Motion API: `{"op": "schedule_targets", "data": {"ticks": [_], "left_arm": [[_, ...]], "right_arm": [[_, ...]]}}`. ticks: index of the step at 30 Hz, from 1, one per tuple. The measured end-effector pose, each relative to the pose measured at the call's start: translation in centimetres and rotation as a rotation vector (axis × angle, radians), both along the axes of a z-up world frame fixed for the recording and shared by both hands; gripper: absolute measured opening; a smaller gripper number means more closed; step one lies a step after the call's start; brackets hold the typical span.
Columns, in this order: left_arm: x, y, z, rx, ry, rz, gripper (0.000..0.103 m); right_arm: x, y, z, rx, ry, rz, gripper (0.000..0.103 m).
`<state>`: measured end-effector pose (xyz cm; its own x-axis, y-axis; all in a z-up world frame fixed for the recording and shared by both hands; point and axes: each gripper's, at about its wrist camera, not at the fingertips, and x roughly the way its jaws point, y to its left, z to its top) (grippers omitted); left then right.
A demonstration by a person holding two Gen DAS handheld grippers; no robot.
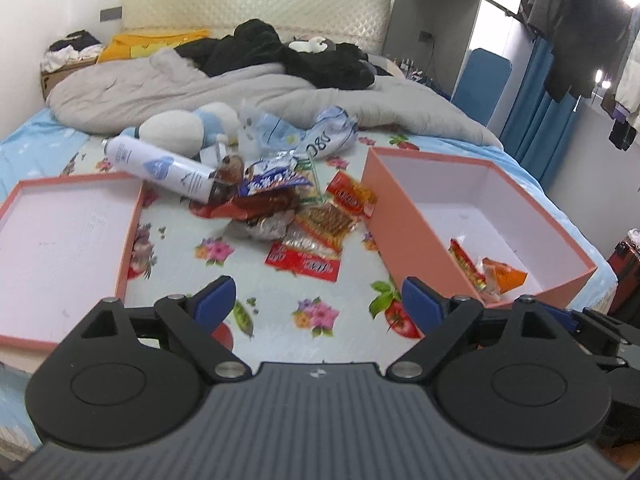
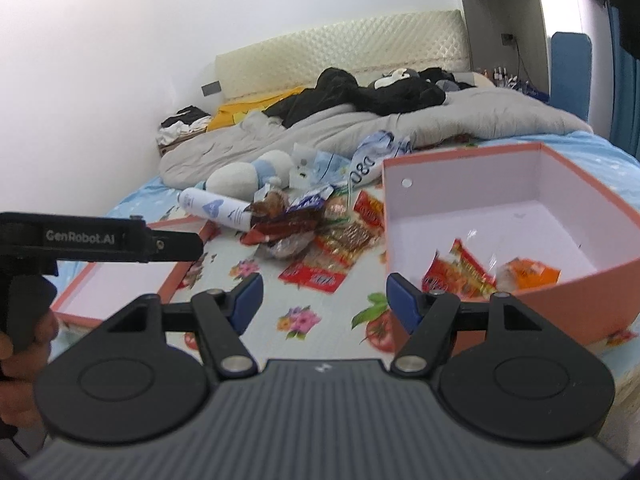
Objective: Organize snacks
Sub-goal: 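Grasp a red wrapped snack with the left gripper while the right gripper grasps another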
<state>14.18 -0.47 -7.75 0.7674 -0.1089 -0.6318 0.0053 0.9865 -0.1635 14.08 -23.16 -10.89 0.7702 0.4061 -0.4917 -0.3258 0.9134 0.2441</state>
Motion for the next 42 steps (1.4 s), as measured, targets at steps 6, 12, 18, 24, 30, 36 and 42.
{"op": "schedule_targets", "data": {"ticks": [6, 12, 18, 24, 30, 36, 42], "left_arm": [[0.6, 1.8, -1.6, -0.027, 0.038, 0.029, 0.092], [3.6, 3.9, -2.6, -0.035, 0.041, 0.067, 0.092], [8.5, 6.1, -1.4, -0.095, 0.028, 0.099, 0.092], [14.8, 8.0, -1.3, -0.126, 0.046, 0.093, 0.092], [20.0, 9.2, -5.2, -0.094, 0.139, 0.112, 0.092], [23.0, 10.2, -8.7, -0.051, 0.189, 0.127, 0.091], [25.8, 11.7, -11.2, -0.069, 0.217, 0.160, 0.091]], "right_arm": [[0.5, 2.1, -1.1, -0.011, 0.026, 0.004, 0.070], [2.8, 4.5, -1.5, -0.062, 0.028, -0.032, 0.070], [6.5, 6.8, -1.8, -0.017, 0.010, -0.052, 0.070], [11.3, 9.8, -4.2, -0.046, 0.023, -0.097, 0.070], [14.8, 11.8, -6.9, -0.076, 0.085, -0.110, 0.076], [17.9, 12.8, -9.2, -0.123, 0.107, -0.120, 0.086], [20.3, 13.9, -11.0, -0.172, 0.154, -0.121, 0.086]]}}
